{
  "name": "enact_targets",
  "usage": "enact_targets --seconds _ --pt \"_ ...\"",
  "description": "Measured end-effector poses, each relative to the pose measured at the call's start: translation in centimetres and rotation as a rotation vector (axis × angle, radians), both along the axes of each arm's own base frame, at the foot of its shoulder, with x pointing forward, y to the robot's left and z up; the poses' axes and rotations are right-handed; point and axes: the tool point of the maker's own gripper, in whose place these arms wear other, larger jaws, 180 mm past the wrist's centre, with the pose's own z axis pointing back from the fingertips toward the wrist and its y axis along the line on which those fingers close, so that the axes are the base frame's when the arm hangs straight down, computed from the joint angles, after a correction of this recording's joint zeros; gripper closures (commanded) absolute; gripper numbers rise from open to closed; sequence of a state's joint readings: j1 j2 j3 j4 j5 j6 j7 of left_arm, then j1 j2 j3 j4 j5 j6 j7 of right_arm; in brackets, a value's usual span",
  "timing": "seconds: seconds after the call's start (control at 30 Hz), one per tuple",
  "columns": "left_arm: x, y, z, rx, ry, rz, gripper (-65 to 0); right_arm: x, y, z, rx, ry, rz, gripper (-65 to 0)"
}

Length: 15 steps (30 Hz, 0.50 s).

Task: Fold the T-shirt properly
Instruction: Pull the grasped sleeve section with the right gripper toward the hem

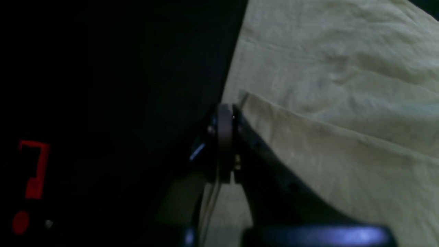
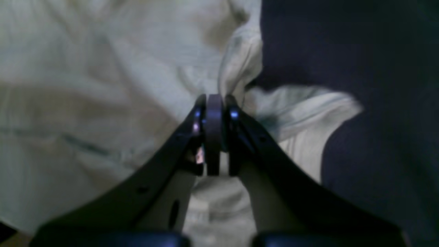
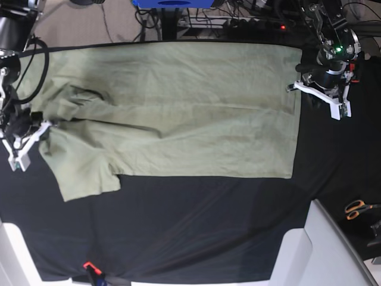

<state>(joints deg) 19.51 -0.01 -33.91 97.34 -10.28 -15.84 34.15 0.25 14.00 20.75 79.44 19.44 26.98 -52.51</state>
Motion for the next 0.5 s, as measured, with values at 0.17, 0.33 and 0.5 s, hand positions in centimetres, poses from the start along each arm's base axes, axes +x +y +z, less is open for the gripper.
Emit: enact_targets --seconds 0.17,0.33,0.5 --pt "0.0 0.0 0.0 0.0 0.0 0.0 0.0 0.3 0.4 1.2 0.024 -0.034 -0.042 -38.1" --pt "0.0 0.2 0.0 0.003 0.001 0.0 0.0 1.5 -0.4 3.5 0.0 -0.102 -0.06 -42.3" --pt "0.2 0.9 0.4 0.023 -0.003 0.003 0.0 6.6 -2.0 5.1 -0.025 -0.129 -0.107 -42.6"
